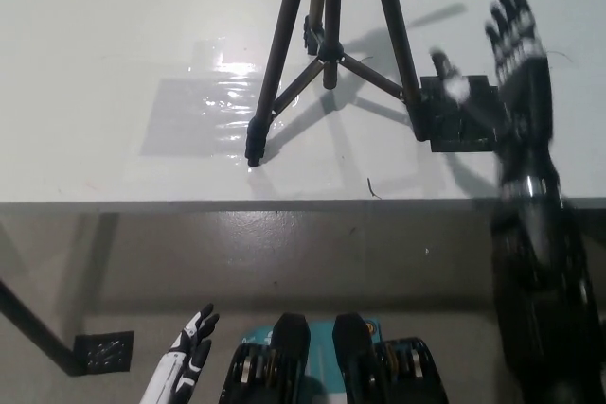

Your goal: A tripod lies near the right hand side of the table and the robot grab a leg of the tripod using its right hand and put it up right.

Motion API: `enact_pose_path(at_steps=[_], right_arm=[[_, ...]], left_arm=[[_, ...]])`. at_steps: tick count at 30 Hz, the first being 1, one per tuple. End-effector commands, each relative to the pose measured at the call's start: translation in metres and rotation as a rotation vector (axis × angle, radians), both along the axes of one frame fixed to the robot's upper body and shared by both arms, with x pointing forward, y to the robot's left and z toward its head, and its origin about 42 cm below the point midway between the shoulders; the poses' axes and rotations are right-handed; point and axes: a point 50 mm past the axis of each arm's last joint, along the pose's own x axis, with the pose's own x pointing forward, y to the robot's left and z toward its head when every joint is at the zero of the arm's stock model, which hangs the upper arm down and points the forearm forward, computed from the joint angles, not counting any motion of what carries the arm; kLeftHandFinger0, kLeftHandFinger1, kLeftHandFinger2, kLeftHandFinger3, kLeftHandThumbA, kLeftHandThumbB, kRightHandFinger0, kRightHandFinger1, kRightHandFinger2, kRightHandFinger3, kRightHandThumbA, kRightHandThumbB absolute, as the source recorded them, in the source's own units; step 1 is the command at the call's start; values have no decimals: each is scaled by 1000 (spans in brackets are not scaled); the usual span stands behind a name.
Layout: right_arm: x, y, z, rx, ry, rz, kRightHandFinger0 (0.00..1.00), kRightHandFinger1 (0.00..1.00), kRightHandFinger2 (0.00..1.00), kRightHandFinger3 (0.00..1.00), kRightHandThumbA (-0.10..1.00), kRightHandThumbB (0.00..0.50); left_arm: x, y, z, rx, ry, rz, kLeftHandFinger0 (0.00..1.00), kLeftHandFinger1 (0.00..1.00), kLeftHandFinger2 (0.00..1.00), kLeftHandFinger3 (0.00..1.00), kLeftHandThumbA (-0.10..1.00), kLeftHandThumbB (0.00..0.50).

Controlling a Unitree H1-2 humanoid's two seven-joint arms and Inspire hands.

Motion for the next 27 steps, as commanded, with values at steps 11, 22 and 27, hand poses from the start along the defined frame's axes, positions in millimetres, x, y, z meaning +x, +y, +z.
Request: enact_pose_path(at_steps=[11, 22, 27], right_arm=[[-223, 13, 33, -182, -582, 280, 1000, 1000, 1000, 1000, 1000, 462], [-175, 19, -106, -221, -20, 307, 1000, 1000, 1000, 1000, 1000, 453], [-160, 1, -150, -321, 147, 318, 1000, 1000, 1000, 1000, 1000, 496]], left_arm=[[8, 1, 17, -22, -131, -68, 1000, 1000, 1000, 1000, 1000, 456], [13, 1, 21, -67, -156, -81, 1000, 1000, 1000, 1000, 1000, 469], [15, -5, 19, -93, -154, -77, 1000, 1000, 1000, 1000, 1000, 460]])
